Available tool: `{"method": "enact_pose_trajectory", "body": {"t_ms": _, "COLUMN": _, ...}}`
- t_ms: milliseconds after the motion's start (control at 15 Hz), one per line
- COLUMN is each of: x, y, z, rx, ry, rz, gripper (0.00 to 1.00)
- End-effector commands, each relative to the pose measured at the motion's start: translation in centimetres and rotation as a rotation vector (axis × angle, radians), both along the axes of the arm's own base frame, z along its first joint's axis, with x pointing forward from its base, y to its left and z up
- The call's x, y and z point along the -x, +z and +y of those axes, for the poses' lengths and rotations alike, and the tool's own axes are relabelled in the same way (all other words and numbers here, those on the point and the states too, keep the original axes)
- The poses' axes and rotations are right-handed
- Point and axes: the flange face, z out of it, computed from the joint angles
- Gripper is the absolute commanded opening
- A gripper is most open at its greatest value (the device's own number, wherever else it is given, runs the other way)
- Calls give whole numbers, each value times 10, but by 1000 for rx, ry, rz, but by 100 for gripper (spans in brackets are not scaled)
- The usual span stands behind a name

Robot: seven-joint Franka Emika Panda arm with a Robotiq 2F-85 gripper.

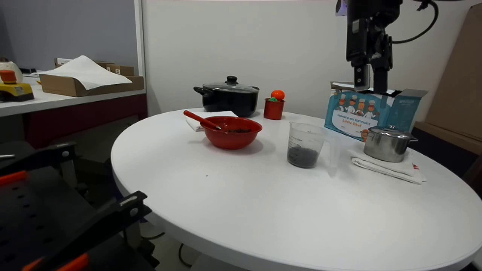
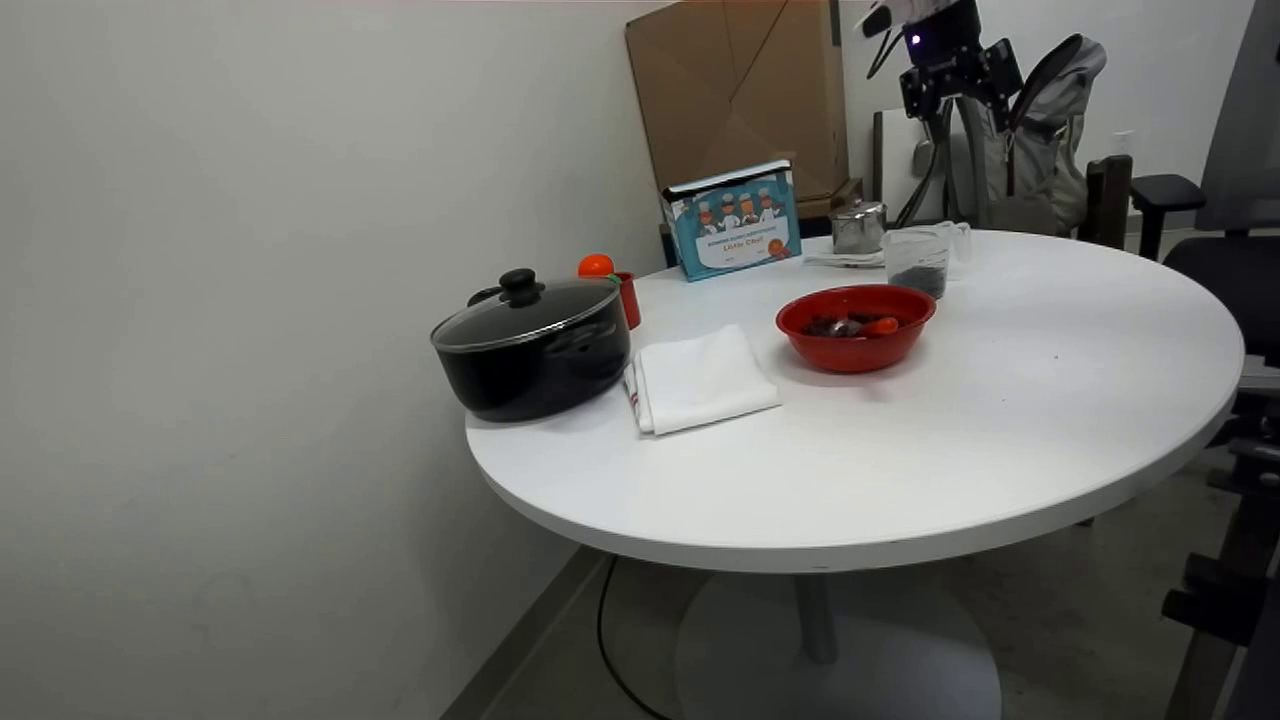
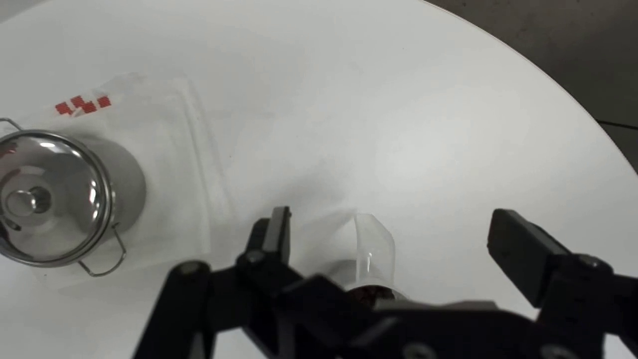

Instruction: Pour the contents of the clear jar into the red bowl

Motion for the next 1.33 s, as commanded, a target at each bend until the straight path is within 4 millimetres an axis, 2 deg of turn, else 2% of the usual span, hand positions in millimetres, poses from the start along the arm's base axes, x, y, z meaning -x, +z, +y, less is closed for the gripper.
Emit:
{"method": "enact_pose_trajectory", "body": {"t_ms": 0, "x": 0, "y": -13, "z": -12, "rx": -10, "ry": 24, "rz": -34, "gripper": 100}}
{"method": "enact_pose_trajectory", "body": {"t_ms": 333, "x": 4, "y": -30, "z": -14, "rx": -19, "ry": 27, "rz": -51, "gripper": 100}}
{"method": "enact_pose_trajectory", "body": {"t_ms": 1267, "x": 29, "y": -78, "z": 7, "rx": -54, "ry": 69, "rz": -24, "gripper": 100}}
